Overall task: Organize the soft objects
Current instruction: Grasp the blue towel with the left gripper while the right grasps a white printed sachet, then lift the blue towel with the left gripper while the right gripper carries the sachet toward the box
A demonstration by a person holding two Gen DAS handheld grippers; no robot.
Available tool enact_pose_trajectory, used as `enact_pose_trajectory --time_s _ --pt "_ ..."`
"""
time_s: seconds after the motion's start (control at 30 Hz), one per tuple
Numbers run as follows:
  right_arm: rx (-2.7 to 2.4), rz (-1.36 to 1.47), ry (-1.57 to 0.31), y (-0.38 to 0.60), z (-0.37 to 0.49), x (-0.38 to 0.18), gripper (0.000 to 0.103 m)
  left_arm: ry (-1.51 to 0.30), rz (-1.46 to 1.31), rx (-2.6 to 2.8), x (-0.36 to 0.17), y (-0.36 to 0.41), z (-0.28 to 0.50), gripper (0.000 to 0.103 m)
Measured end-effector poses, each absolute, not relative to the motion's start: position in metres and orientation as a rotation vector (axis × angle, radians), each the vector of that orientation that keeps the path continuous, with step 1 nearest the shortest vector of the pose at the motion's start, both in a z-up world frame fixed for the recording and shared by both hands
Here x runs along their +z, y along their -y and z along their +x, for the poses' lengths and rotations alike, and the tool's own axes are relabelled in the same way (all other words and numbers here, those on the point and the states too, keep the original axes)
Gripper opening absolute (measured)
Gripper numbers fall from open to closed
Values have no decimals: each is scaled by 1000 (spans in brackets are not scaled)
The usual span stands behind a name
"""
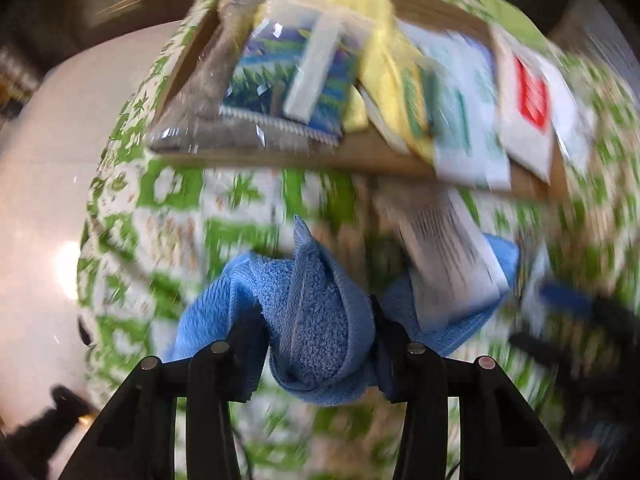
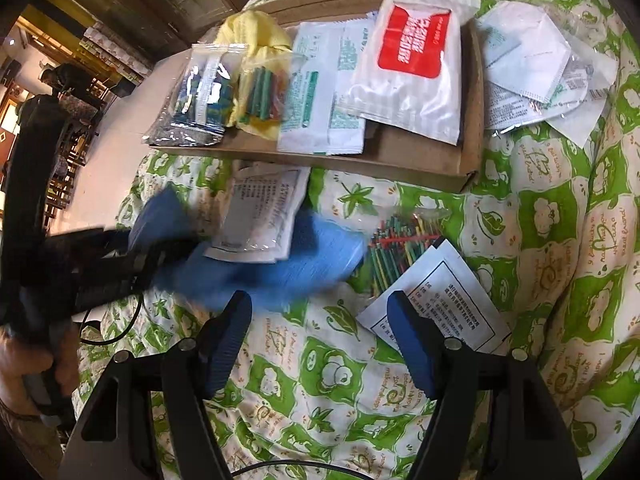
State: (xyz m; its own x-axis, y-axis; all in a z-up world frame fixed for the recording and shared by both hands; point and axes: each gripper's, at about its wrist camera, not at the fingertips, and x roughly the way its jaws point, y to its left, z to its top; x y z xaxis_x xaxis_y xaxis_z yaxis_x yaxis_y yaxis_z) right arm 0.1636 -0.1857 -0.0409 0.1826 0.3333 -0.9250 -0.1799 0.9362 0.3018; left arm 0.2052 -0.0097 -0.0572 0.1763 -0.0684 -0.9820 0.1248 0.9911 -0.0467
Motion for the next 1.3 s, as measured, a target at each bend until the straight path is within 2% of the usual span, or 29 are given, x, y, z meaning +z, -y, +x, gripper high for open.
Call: enact_pose_trajectory --time_s 0.23,0.33,0.4,0.53,0.6,0.9,1.03,1.07,1.1,1.13,1.3 --pt "420 122 -1374 141 186 -42 70 -1472 121 -198 -59 -15 157 49" --pt "387 68 -1375 117 201 -52 70 -1440 128 -177 -62 -18 149 52" --pt "329 21 -1370 107 211 -60 69 -1412 82 -167 -60 -20 144 58" --pt "312 49 -1400 104 219 -81 43 -1368 45 -145 -50 -40 128 69" --pt "319 49 -1377 108 214 -79 38 -1362 44 -138 -45 -46 123 70" --pt "393 -5 -1363 124 161 -67 35 -1380 -140 -86 -55 -80 96 71" --pt "389 33 -1356 136 148 -69 35 -1379 -159 -41 -72 -72 101 71" --pt "386 39 -1356 139 147 -70 35 -1366 -153 -31 -74 -68 103 64" --pt "384 50 -1359 141 146 -72 35 -1356 -146 -18 -75 -62 106 53" --pt "383 59 -1363 140 147 -73 35 -1351 -132 -2 -78 -58 108 49" --pt "378 70 -1362 156 145 -76 35 -1298 -103 12 -75 -40 113 47"
